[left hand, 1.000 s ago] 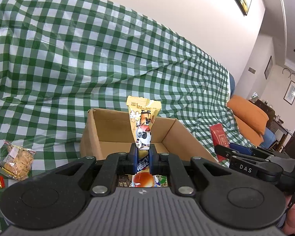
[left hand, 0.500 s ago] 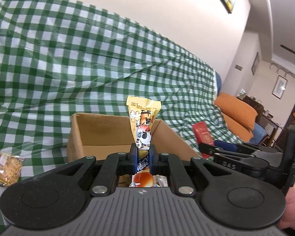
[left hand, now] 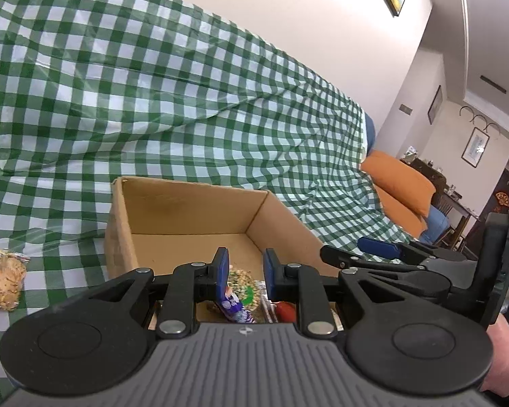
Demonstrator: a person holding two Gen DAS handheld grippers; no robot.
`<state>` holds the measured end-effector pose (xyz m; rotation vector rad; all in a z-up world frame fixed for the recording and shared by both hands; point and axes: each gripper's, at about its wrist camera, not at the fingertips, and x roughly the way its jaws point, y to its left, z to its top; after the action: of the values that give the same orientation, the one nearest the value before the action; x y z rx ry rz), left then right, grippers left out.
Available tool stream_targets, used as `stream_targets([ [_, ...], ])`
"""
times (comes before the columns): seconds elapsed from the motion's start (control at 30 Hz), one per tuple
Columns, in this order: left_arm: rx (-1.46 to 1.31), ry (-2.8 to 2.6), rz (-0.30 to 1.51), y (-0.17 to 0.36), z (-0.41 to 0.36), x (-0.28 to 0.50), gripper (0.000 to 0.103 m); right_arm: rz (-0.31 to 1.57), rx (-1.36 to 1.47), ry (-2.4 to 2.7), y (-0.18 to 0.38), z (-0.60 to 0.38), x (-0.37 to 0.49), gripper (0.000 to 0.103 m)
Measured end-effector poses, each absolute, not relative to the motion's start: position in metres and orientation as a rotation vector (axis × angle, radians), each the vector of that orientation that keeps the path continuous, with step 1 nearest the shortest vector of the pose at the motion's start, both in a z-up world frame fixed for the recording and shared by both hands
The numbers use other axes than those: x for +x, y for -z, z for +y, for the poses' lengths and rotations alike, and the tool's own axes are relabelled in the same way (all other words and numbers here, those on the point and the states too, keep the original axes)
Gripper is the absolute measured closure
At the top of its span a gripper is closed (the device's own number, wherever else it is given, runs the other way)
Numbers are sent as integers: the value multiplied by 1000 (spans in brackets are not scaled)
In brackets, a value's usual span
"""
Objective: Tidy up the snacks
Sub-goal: 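Open both tools to drop the snacks into the box, then move both tools back to the remaining snacks on the sofa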
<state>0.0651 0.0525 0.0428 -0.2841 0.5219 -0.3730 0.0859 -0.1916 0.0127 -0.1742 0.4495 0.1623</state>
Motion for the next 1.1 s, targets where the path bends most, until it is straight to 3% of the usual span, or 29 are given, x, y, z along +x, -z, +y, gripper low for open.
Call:
stream_targets([
  [0.7,-251,131,557,-43,142,65,81,454,-170,-259,-8,-133,84,36],
  [1.0,-143,-227,849,9,211,91,80,458,-140,-331,-7,-102,88,36],
  [1.1,-196,-295,916,25,240,97,74,473,-121,-359,-5,-92,89,36],
])
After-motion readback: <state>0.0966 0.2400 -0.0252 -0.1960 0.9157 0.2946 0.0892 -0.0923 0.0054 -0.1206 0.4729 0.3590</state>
